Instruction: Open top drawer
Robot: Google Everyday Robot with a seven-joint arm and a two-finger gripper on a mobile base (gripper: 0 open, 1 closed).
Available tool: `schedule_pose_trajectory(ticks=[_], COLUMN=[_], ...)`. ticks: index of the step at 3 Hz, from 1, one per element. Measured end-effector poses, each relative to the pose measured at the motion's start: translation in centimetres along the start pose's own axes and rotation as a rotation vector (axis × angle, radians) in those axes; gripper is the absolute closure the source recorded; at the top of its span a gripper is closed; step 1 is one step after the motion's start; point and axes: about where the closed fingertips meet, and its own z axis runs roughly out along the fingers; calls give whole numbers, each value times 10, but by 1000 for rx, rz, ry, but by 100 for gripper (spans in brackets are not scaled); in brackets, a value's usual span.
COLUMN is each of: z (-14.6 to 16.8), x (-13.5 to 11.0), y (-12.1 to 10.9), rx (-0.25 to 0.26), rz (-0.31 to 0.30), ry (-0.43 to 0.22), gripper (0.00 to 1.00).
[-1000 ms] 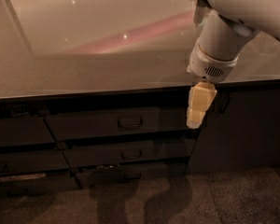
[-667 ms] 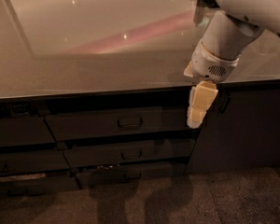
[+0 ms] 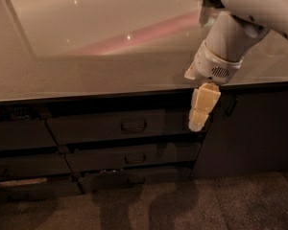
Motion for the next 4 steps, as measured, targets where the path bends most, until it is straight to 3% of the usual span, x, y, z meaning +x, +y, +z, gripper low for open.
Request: schedule_pose_trajectory(ticks=[3, 4], z=[87, 89], x=[8, 8], y=[-3, -2], rx=[-152, -140], rz=[11, 5], ry=[44, 53], gripper=[0, 0])
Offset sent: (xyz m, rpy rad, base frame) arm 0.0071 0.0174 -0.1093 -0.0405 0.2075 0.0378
